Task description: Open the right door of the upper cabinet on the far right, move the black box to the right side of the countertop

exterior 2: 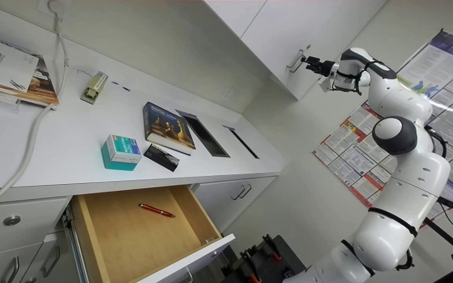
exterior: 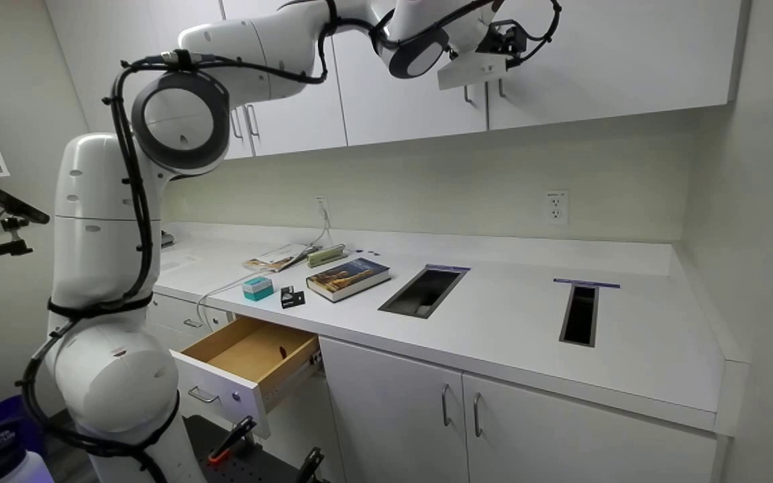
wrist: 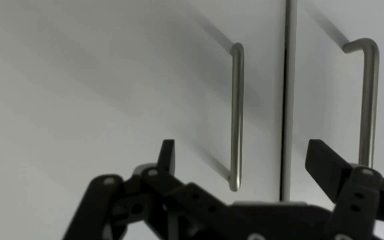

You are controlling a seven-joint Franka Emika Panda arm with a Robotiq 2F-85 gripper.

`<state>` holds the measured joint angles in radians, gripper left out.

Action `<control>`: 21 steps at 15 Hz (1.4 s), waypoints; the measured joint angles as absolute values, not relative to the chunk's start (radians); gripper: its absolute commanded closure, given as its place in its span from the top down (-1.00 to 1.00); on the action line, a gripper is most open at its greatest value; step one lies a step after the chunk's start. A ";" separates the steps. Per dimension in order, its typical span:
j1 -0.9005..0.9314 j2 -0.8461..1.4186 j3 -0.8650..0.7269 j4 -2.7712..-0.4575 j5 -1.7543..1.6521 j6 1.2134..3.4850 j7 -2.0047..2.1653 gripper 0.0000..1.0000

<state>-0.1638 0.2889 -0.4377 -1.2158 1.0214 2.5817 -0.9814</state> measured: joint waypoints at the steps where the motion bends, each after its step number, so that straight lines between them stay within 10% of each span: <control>1: -0.167 0.305 -0.438 -1.195 1.025 2.581 -0.981 1.00; 5: -0.179 0.359 -0.436 -1.131 1.028 2.571 -0.980 0.91; 6: -0.181 0.369 -0.435 -1.119 1.028 2.565 -0.978 0.47; 17: -0.210 0.383 -0.430 -1.069 1.028 2.470 -0.977 -0.98; 21: -0.218 0.387 -0.435 -1.068 1.025 2.473 -0.950 -0.95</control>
<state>-0.2181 0.3871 -0.4350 -1.0676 1.0245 2.4726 -0.9495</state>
